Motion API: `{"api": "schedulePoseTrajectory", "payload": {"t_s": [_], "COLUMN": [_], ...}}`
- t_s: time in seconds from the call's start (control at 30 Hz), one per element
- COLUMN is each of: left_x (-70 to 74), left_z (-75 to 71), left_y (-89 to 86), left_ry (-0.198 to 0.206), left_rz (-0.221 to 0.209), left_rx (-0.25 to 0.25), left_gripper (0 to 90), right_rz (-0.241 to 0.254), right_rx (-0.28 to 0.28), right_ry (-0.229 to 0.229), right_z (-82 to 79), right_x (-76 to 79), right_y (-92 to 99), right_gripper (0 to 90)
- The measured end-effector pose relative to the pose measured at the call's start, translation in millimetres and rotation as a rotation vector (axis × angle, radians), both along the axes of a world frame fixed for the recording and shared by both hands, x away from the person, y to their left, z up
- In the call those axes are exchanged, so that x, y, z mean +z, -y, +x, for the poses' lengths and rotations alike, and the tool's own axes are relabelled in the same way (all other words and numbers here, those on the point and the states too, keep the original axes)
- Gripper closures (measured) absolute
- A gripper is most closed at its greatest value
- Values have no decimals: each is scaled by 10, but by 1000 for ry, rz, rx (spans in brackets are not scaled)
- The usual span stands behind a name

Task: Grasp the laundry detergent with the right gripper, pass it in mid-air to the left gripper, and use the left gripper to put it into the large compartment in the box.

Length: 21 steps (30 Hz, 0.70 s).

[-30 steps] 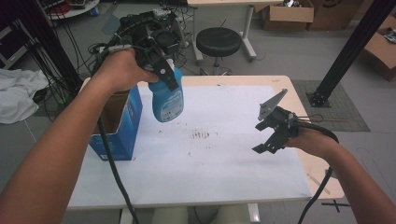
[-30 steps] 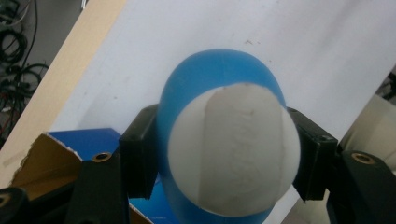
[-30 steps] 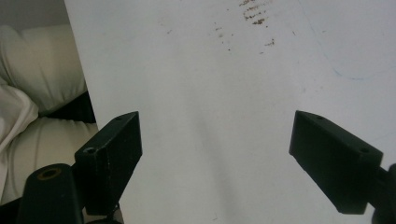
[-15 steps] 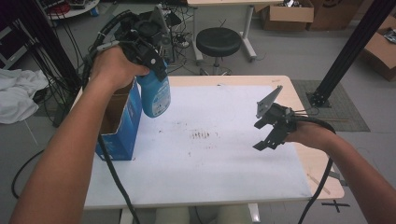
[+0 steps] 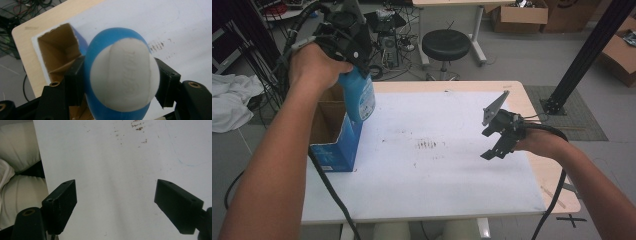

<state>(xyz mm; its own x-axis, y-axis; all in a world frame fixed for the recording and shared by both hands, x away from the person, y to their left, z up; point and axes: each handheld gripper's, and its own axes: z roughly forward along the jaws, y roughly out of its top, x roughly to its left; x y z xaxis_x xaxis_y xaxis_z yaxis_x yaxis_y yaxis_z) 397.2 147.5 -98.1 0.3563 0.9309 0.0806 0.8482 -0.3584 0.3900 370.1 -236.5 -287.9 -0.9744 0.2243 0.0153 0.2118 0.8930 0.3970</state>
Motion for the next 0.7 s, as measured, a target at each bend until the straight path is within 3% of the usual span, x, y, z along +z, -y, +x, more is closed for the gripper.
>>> {"api": "schedulePoseTrajectory", "payload": {"t_s": [0.17, 0.4, 0.53, 0.7], "left_x": [88, 205, 225, 188], "left_z": [-38, -103, -138, -155], "left_y": [-140, -292, -396, -479], "left_ry": [4, 27, 43, 47], "left_rz": [-24, -18, -32, -24], "left_rx": [78, 154, 214, 246], "left_gripper": [382, 382, 382, 382], "right_rz": [-8, -3, -8, -6], "right_rx": [7, 10, 14, 22], "right_ry": [0, 8, 8, 9], "right_z": [10, 20, 9, -9], "right_x": [2, 34, 26, 29], "right_y": [-10, -20, -32, -45], "right_gripper": [181, 182, 182, 183]}}
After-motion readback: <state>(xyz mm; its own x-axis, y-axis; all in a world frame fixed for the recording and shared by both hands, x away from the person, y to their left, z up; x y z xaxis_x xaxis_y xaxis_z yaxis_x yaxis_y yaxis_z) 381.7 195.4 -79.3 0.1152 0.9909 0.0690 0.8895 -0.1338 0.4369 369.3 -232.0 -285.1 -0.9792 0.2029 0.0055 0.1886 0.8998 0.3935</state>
